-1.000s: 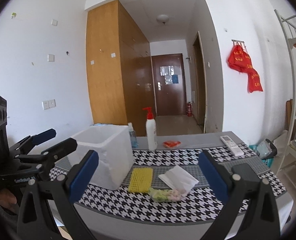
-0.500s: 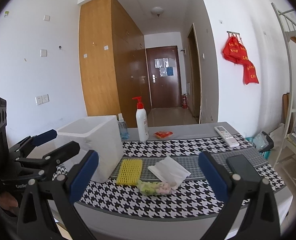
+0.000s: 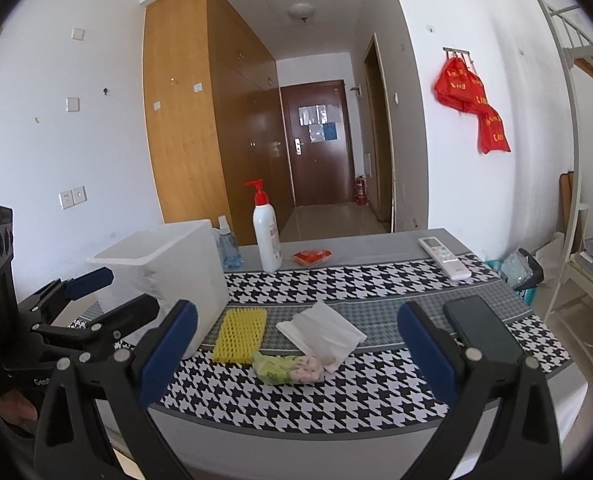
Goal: Organize soft objects
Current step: 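Move both tools toward the yellow mesh sponge and white tissue, then close the left gripper on the yellow mesh sleeve while the right gripper grasps the white tissue, then lift the yellow mesh sleeve and white tissue and carry both over the foam box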
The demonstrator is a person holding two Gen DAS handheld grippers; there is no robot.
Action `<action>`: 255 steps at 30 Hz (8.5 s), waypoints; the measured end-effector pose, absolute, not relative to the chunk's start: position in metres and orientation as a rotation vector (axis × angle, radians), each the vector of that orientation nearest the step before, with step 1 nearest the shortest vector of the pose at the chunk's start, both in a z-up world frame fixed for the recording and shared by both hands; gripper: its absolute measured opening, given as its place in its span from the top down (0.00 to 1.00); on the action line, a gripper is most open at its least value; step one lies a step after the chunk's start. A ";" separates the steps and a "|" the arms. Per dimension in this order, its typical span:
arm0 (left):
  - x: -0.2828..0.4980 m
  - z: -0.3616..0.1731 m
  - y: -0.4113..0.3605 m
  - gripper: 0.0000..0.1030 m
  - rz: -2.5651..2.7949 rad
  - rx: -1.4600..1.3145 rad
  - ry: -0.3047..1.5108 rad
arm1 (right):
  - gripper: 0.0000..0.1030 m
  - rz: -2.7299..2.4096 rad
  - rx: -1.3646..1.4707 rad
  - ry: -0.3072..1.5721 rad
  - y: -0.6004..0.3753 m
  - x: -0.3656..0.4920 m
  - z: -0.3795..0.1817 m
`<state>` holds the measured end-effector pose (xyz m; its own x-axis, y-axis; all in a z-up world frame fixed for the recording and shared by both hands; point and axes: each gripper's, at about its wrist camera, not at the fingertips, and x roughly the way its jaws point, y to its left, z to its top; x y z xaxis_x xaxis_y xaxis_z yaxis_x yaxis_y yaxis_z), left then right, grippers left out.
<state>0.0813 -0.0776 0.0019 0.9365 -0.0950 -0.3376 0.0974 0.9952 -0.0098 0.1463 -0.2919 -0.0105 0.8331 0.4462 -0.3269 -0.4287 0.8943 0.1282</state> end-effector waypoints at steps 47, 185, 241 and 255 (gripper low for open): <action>0.151 -0.053 -0.105 0.01 -0.074 0.016 0.546 | 0.01 0.475 0.034 0.552 -0.306 0.216 -0.067; 0.148 0.018 -0.065 0.90 -0.070 0.040 0.342 | 0.88 0.579 0.128 0.427 -0.237 0.204 -0.015; 0.061 0.069 0.026 0.90 0.170 0.031 0.148 | 0.88 0.758 0.027 0.334 -0.133 0.176 0.030; 0.055 0.066 0.069 0.90 0.263 0.021 0.153 | 0.88 0.799 -0.040 0.348 -0.090 0.185 0.035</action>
